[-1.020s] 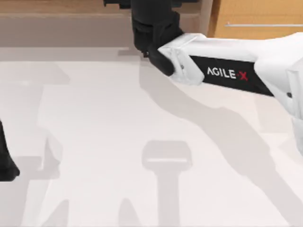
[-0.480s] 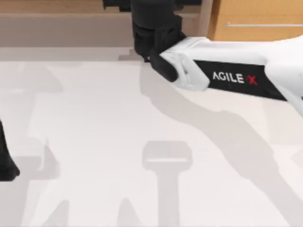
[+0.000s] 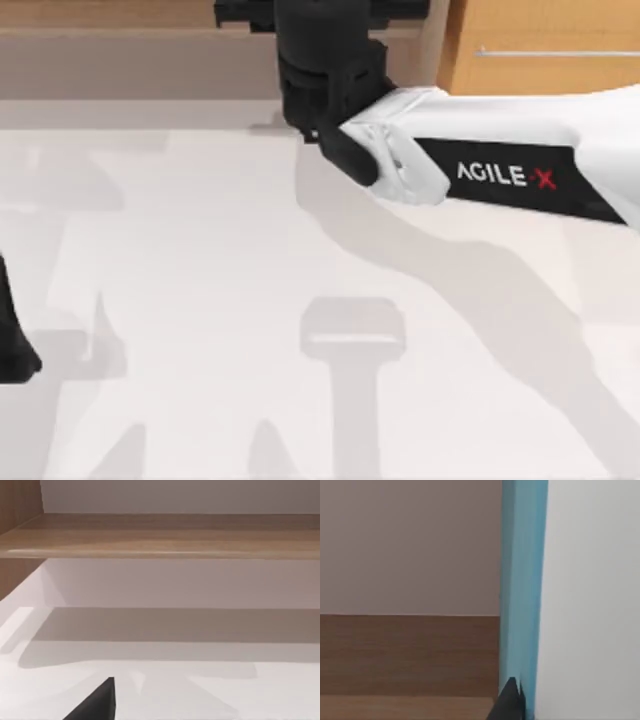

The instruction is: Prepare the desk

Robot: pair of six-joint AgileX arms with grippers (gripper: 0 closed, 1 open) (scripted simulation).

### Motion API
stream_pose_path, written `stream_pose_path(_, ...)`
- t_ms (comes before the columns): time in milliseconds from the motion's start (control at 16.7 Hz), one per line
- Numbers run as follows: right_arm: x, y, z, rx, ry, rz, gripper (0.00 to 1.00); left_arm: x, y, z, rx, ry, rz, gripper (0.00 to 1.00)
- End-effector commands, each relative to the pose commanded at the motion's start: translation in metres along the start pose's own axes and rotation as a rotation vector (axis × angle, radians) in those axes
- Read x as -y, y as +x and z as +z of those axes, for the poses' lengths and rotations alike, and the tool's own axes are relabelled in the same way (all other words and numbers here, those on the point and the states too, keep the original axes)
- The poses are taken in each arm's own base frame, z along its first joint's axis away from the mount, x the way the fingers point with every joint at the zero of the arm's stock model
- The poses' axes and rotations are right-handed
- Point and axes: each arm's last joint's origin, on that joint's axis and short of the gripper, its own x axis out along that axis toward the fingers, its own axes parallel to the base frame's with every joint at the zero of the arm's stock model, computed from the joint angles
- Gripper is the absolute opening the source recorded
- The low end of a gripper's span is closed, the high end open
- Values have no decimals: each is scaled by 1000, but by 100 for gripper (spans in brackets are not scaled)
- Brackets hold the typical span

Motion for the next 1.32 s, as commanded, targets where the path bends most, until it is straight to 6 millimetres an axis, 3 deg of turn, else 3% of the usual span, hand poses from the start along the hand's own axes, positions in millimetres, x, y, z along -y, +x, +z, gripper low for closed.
stream_pose_path(180, 2, -10, 5, 2, 11, 47, 0, 0, 0, 0, 0, 0, 0, 100)
stream_pose_path(360, 7, -34, 8, -9, 35, 166, 0, 0, 0, 0, 0, 0, 0, 100)
stream_pose_path(660, 37, -77, 5, -58, 131, 407, 0, 0, 0, 0, 0, 0, 0, 100)
stream_pose_path(900, 85, -98, -9, -150, 268, 555, 0, 0, 0, 0, 0, 0, 0, 100)
stream_pose_path(1080, 135, -106, -27, -262, 410, 596, 0, 0, 0, 0, 0, 0, 0, 100)
stream_pose_path(1320, 211, -108, -53, -419, 659, 519, 0, 0, 0, 0, 0, 0, 0, 100)
